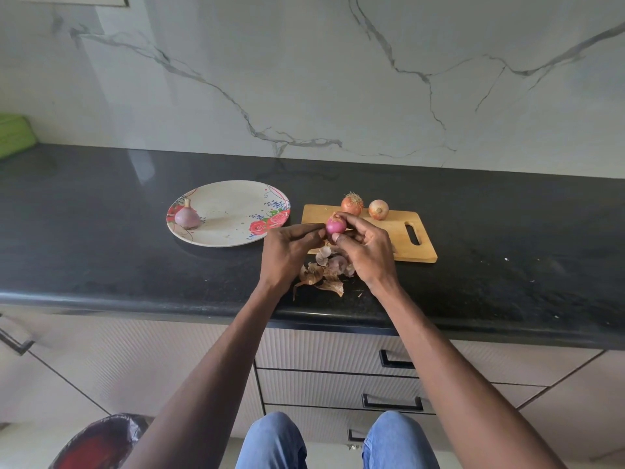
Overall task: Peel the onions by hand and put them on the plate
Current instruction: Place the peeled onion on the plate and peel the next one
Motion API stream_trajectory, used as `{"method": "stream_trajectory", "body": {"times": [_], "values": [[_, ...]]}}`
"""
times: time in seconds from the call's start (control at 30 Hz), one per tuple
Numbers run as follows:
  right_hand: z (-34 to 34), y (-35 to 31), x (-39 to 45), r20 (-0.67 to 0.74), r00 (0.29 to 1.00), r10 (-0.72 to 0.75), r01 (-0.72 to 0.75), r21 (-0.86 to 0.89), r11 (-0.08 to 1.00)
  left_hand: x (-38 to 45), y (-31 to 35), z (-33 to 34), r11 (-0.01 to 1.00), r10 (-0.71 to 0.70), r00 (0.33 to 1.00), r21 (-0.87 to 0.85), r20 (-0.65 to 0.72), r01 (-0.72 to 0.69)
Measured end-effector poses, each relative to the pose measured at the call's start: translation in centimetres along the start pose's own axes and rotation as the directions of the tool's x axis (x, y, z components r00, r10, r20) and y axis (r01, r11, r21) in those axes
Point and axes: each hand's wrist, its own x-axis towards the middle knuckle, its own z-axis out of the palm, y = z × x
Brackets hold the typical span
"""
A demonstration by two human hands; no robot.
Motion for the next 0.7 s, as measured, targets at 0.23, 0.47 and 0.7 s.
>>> {"method": "stream_trajectory", "body": {"times": [0.23, 0.47, 0.7], "values": [[0.0, 0.1, -0.04, -0.009, 1.0, -0.018, 0.018, -0.03, 0.999, 0.05, 0.26, -0.19, 1.0, 0.008, 1.0, -0.023, 0.016, -0.008], [0.11, 0.24, -0.01, 0.007, 0.999, -0.039, 0.04, -0.078, 0.996, -0.04, 0.22, -0.02, 0.998, 0.05, 0.998, 0.025, -0.029, -0.049], [0.23, 0.61, 0.06, 0.023, 0.999, -0.036, 0.038, -0.101, 0.994, -0.25, 0.48, 0.48, 0.985, 0.059, 0.994, 0.167, -0.09, -0.044]]}}
